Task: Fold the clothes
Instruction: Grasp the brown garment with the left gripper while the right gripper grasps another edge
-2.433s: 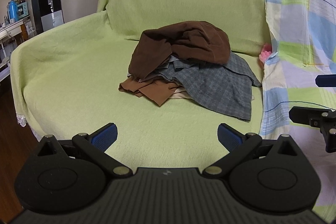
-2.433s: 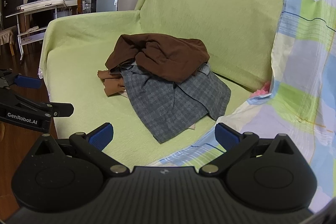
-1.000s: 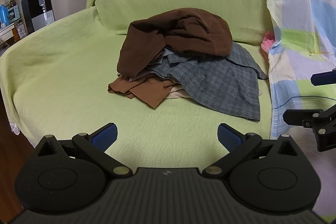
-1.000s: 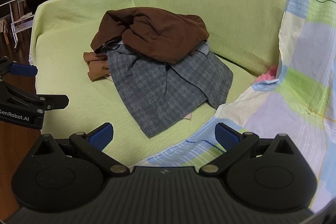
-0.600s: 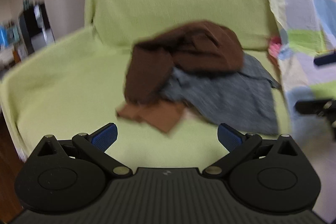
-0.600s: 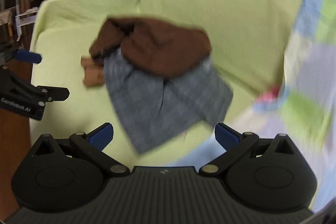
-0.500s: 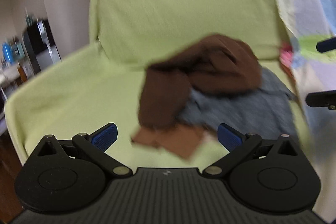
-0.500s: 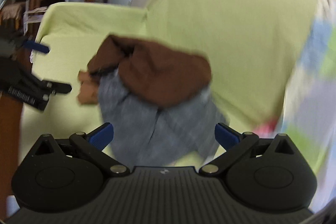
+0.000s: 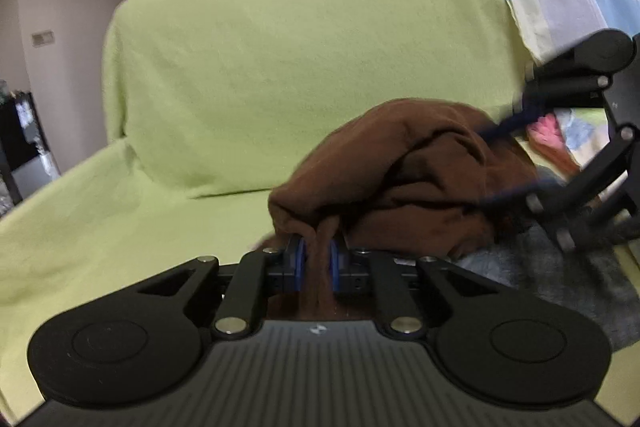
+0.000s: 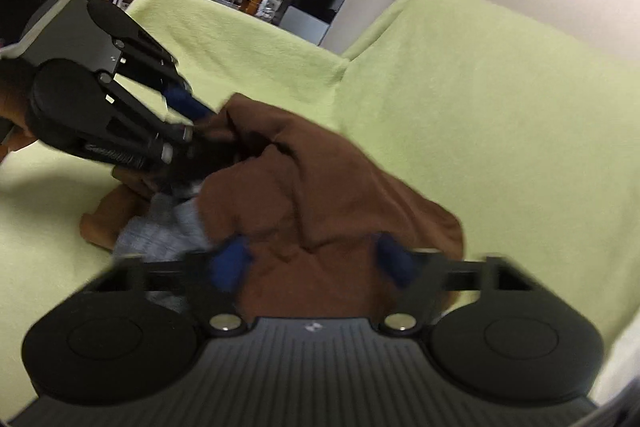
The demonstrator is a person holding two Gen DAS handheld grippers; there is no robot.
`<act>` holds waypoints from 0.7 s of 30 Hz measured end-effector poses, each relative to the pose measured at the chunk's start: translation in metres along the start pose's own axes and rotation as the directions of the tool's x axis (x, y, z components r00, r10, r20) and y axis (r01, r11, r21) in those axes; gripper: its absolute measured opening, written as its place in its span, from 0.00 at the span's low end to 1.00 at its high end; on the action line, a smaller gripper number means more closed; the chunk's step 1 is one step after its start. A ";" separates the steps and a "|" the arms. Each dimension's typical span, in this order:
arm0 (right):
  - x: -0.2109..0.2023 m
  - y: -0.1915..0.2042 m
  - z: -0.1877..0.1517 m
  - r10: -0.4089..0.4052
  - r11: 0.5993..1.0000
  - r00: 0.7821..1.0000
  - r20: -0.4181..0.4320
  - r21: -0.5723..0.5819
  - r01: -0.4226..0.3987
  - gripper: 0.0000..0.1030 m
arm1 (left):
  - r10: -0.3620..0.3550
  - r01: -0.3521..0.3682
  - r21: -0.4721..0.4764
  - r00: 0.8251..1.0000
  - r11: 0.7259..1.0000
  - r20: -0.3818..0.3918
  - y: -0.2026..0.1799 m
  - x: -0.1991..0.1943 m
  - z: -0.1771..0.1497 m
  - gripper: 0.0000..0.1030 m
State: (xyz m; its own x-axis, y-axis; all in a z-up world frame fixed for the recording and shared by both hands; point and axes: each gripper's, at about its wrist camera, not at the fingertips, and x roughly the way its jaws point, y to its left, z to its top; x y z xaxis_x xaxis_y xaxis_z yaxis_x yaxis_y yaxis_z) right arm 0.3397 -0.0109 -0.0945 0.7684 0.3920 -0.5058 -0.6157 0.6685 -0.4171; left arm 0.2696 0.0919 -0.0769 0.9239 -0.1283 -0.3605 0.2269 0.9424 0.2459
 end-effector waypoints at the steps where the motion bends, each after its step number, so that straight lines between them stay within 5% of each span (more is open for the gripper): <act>1: -0.005 0.003 0.002 -0.018 1.000 1.000 -0.002 0.007 0.019 0.07 | 0.006 -0.006 -0.003 1.000 1.000 0.017 0.000 -0.007 0.003 0.11; 5: -0.046 -0.005 0.014 -0.075 0.997 0.997 0.029 0.013 0.074 0.03 | 0.018 -0.019 0.009 0.995 1.000 0.100 -0.003 -0.050 0.034 0.11; 11: -0.166 -0.050 0.057 -0.203 0.976 0.973 0.110 0.098 0.192 0.02 | -0.040 0.030 0.047 0.971 0.998 0.234 -0.026 -0.134 0.109 0.11; 17: -0.348 -0.076 0.049 -0.342 0.935 0.933 0.111 0.142 0.326 0.02 | -0.225 0.183 0.156 0.919 0.971 0.323 -0.103 -0.228 0.161 0.11; 21: -0.471 -0.082 0.003 -0.391 0.893 0.920 0.017 0.248 0.375 0.02 | -0.406 0.338 0.246 0.853 0.909 0.329 -0.187 -0.294 0.169 0.11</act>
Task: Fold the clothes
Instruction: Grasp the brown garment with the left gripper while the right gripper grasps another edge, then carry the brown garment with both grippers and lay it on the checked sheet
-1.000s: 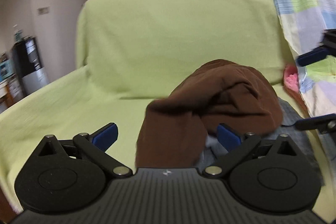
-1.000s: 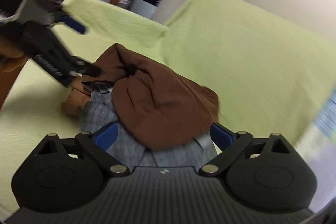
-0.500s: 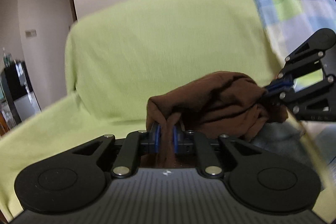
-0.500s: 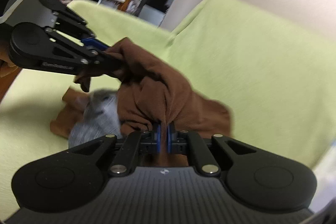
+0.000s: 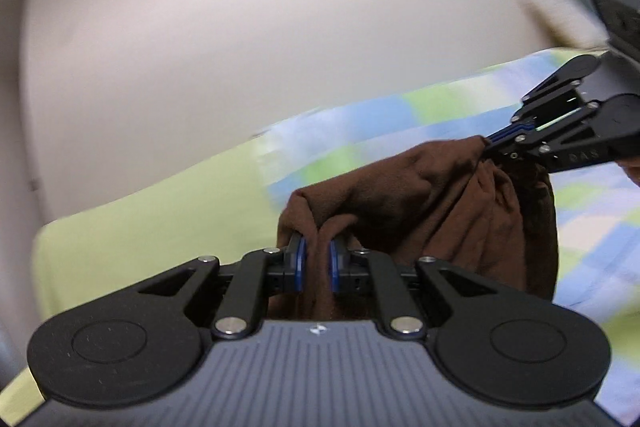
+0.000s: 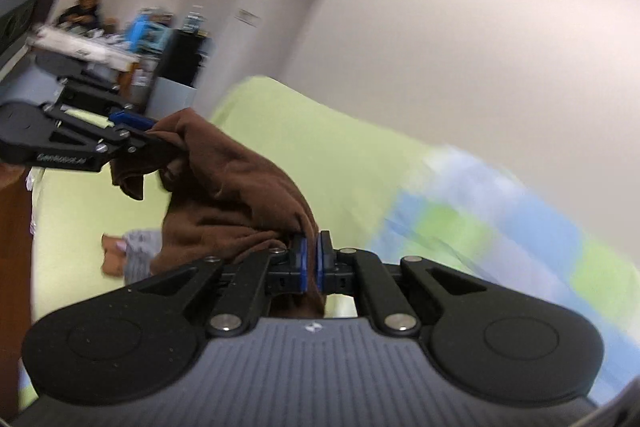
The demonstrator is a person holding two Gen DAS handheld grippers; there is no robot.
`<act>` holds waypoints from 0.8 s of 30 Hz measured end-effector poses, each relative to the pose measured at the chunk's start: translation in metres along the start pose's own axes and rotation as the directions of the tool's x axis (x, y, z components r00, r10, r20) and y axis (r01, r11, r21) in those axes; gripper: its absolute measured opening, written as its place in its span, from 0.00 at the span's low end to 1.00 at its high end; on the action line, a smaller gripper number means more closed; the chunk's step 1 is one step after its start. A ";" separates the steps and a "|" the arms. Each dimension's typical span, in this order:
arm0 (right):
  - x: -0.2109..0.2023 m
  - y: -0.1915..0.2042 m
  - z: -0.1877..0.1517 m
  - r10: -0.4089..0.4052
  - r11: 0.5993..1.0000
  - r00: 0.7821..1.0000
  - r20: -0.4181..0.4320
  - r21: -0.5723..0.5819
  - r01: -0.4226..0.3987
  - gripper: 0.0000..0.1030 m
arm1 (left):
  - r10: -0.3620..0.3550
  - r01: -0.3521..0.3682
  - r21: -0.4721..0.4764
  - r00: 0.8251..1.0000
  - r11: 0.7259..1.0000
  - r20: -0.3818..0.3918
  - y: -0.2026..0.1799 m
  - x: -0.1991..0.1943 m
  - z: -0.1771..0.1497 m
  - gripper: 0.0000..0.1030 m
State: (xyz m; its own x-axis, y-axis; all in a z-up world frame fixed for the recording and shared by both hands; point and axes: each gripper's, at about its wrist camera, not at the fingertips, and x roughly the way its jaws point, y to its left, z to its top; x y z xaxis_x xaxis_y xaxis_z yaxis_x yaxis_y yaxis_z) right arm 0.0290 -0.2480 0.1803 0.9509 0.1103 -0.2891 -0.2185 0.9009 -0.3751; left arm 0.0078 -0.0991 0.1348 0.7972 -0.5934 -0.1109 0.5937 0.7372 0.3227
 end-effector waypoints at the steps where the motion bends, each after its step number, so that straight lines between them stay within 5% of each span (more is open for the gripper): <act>1: -0.027 -0.011 -0.008 -0.014 1.000 1.000 -0.022 0.018 0.014 0.02 | -0.048 0.048 -0.001 0.999 0.999 0.003 -0.025 -0.005 0.007 0.11; 6: -0.151 -0.058 -0.046 -0.043 0.997 0.995 -0.093 0.065 0.049 0.02 | -0.236 0.236 -0.008 0.972 0.972 -0.011 -0.120 -0.028 0.036 0.11; 11: -0.247 -0.087 -0.071 -0.056 0.988 0.994 -0.096 0.140 0.069 0.03 | -0.328 0.330 0.025 0.942 0.944 -0.078 -0.166 -0.025 0.072 0.12; 14: -0.249 -0.116 -0.084 -0.091 0.981 0.989 -0.115 0.160 0.109 0.03 | -0.343 0.355 0.058 0.926 0.933 -0.154 -0.181 0.007 0.078 0.14; 16: -0.223 -0.143 -0.110 -0.082 0.968 0.983 -0.162 0.221 0.117 0.04 | -0.339 0.356 0.028 0.909 0.934 -0.241 -0.185 0.064 0.066 0.16; 20: -0.144 -0.186 -0.181 -0.074 0.942 0.958 -0.277 0.297 0.158 0.23 | -0.268 0.289 -0.001 0.887 0.957 -0.376 -0.204 0.142 0.030 0.39; 24: -0.107 -0.213 -0.241 -0.098 0.901 0.945 -0.311 0.376 0.217 0.25 | -0.184 0.186 -0.042 0.863 0.982 -0.470 -0.208 0.195 -0.021 0.47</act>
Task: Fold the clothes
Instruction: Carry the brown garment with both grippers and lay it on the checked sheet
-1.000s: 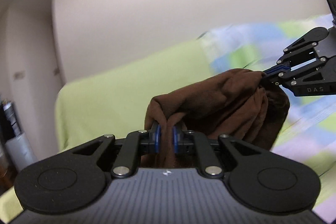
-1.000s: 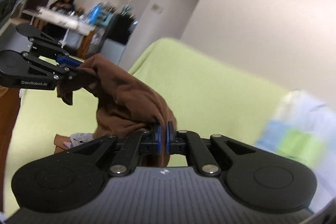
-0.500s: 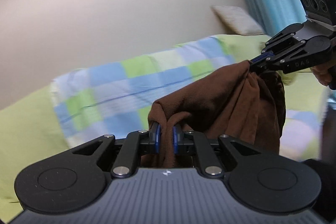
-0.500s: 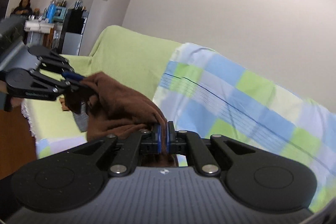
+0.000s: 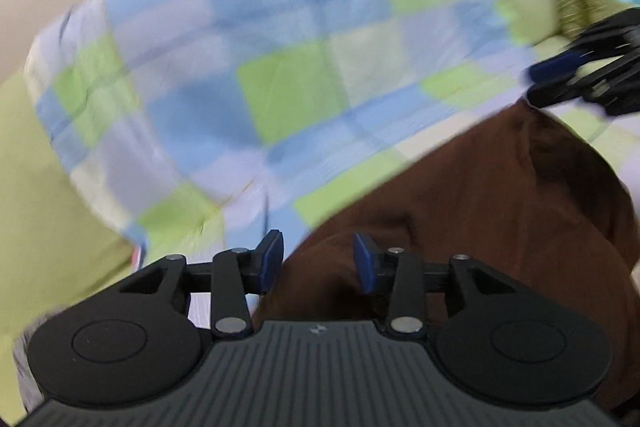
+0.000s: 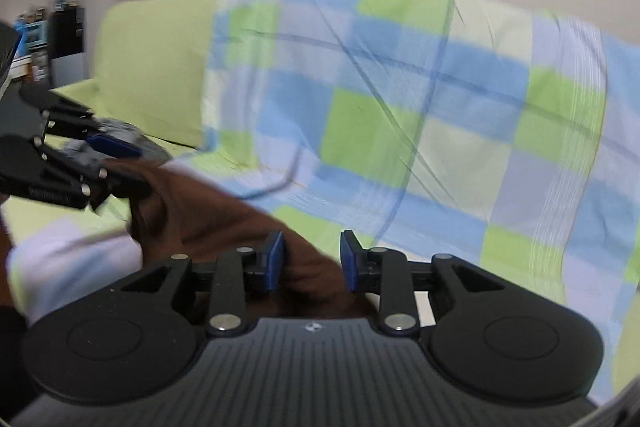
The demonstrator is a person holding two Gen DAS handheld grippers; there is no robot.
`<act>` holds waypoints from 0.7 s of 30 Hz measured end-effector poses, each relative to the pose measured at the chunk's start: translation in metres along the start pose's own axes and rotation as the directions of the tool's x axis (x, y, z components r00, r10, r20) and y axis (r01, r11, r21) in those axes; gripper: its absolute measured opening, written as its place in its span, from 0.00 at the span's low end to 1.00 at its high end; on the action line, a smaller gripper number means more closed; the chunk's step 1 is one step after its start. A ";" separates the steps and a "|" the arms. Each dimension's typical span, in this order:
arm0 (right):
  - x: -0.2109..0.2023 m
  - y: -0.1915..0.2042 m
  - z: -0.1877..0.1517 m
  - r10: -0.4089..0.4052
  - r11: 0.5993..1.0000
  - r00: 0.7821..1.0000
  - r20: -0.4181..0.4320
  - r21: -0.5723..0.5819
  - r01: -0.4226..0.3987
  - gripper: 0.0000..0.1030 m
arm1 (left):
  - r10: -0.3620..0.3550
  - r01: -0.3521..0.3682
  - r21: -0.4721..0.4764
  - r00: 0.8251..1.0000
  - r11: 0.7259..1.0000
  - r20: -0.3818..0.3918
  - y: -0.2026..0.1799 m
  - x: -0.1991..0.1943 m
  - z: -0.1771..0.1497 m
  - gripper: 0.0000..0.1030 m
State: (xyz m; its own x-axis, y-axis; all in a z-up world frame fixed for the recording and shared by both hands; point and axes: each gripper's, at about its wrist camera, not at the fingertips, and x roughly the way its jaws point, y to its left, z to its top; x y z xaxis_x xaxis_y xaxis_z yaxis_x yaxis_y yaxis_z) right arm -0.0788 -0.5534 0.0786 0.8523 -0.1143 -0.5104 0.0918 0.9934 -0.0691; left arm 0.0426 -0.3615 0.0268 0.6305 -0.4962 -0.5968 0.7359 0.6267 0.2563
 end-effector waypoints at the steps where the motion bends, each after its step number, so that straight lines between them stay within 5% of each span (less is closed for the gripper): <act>1: -0.001 -0.006 -0.007 0.005 1.000 1.000 0.006 0.028 -0.005 0.27 | -0.024 0.024 -0.024 1.000 0.999 -0.001 0.004 0.003 -0.007 0.50; 5: -0.018 -0.027 -0.040 -0.056 0.993 0.998 -0.008 0.105 0.057 0.53 | -0.131 0.131 -0.047 0.991 0.990 0.021 -0.005 -0.016 -0.040 0.67; 7: -0.034 -0.037 -0.073 -0.073 0.982 0.995 -0.065 0.168 0.084 0.58 | -0.267 0.269 -0.047 0.963 0.962 0.041 -0.029 -0.036 -0.060 0.74; 11: -0.048 -0.042 -0.131 -0.044 0.960 0.983 -0.181 0.264 0.091 0.59 | -0.446 0.447 -0.021 0.894 0.894 0.044 -0.089 -0.047 -0.081 0.78; 14: -0.041 -0.039 -0.155 0.024 0.933 0.982 -0.185 0.357 0.045 0.59 | -0.460 0.459 0.105 0.888 0.882 -0.018 -0.147 -0.035 -0.091 0.77; 16: -0.032 -0.041 -0.163 0.053 0.913 0.982 -0.182 0.407 0.026 0.59 | -0.412 0.419 0.165 0.908 0.893 -0.074 -0.163 -0.022 -0.095 0.46; 17: -0.024 -0.043 -0.169 0.071 0.898 0.981 -0.182 0.440 0.016 0.59 | -0.390 0.401 0.175 0.916 0.899 -0.094 -0.166 -0.018 -0.096 0.09; 20: -0.012 -0.045 -0.175 0.102 0.869 0.981 -0.165 0.494 -0.007 0.60 | -0.378 0.383 0.106 0.923 0.917 -0.066 -0.148 -0.026 -0.099 0.07; 21: -0.008 -0.045 -0.175 0.115 0.861 0.981 -0.158 0.508 -0.019 0.60 | -0.346 0.348 0.080 0.938 0.934 -0.032 -0.135 -0.036 -0.100 0.07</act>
State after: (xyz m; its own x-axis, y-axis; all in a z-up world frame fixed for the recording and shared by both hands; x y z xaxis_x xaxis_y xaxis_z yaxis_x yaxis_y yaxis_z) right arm -0.1795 -0.5990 -0.0643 0.7650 0.0001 -0.6440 0.3243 0.8639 0.3854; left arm -0.1044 -0.3683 -0.0618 0.3287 -0.6632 -0.6724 0.9263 0.3652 0.0926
